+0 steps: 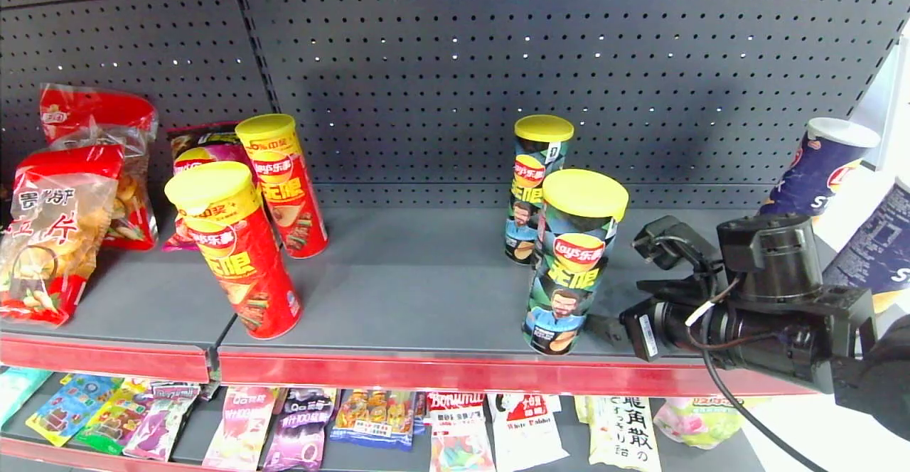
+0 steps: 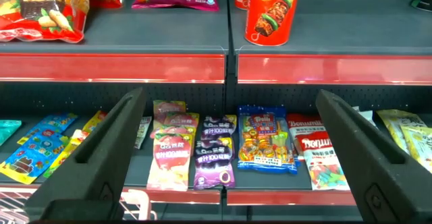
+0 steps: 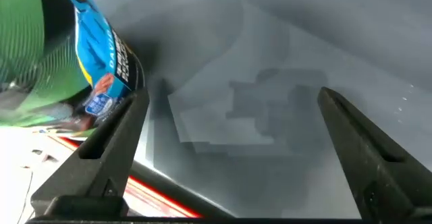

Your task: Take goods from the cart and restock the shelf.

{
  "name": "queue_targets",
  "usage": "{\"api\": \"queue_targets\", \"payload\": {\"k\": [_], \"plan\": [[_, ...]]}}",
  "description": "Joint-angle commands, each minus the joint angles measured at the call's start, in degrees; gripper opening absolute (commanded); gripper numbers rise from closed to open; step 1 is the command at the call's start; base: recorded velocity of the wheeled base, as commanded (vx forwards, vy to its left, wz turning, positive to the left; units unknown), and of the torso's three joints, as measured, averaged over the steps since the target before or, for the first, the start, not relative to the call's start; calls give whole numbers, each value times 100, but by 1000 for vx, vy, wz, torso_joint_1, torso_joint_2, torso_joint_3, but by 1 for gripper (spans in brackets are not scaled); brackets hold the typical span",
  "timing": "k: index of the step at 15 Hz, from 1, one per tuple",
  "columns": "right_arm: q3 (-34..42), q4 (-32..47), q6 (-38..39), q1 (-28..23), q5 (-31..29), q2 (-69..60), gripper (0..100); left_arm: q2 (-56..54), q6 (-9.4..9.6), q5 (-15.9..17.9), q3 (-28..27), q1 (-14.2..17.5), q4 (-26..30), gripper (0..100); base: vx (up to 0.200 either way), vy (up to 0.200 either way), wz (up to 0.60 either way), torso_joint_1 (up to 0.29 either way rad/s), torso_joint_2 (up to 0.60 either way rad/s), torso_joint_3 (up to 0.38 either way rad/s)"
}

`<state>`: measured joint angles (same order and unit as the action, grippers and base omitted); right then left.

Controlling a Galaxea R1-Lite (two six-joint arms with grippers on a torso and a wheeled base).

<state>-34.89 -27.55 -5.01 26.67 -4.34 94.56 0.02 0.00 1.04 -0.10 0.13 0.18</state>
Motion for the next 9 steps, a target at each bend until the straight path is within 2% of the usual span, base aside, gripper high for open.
{"api": "queue_targets", "payload": {"k": [1,9], "plan": [[-35,-5,0,84,3,54,100,-2,0,2,1,4,-1,100,0,0,0,0,0,0],[-132,-5,0,303,-5,97,100,-2,0,2,1,4,-1,100,0,0,0,0,0,0]]}}
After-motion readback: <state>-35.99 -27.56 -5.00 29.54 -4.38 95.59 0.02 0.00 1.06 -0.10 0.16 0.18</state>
